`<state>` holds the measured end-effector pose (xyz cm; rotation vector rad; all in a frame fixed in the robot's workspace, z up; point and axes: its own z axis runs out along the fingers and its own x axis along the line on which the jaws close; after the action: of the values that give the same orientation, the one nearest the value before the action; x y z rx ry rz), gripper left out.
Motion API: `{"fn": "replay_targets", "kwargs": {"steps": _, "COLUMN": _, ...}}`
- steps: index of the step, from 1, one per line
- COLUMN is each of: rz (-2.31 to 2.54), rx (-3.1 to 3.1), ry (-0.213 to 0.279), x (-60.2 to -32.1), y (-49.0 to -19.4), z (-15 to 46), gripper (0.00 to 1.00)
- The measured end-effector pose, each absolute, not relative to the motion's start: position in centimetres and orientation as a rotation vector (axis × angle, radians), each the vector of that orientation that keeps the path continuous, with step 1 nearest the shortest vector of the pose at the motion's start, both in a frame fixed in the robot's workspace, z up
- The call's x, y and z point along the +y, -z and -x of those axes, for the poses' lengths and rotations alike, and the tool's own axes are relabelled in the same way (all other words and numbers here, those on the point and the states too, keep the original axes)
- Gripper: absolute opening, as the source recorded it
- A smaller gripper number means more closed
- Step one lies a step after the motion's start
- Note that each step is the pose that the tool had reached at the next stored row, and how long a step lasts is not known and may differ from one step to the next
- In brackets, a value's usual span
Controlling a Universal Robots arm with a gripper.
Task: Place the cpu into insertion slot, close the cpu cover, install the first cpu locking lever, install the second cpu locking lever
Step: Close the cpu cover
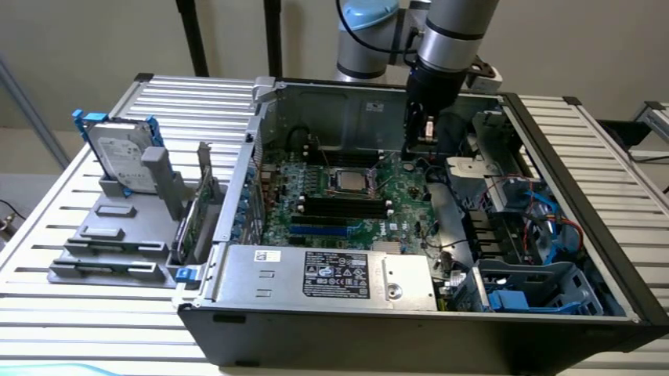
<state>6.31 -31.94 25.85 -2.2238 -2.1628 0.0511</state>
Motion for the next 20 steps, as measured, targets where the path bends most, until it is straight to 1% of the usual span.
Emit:
{"fn": "replay_targets", "kwargs": {"steps": 5, "rz": 2.222, "rx": -2.162, "ry": -0.054, "x": -31.96, "y": -24.99, "z": -6.39, "gripper": 0.11}}
{"fn": "replay_targets", "kwargs": {"steps": 12, "rz": 2.209, "rx": -2.15, "ry": -0.116, "x": -32.1, "y": -24.9, "z": -6.31, "gripper": 0.11}}
{"fn": "replay_targets", "kwargs": {"steps": 16, "rz": 2.217, "rx": -2.156, "ry": -0.138, "x": -32.1, "y": -24.89, "z": -5.98, "gripper": 0.11}}
{"fn": "replay_targets", "kwargs": {"steps": 20, "rz": 2.218, "rx": -2.157, "ry": -0.15, "x": -32.14, "y": -24.89, "z": -5.4, "gripper": 0.11}}
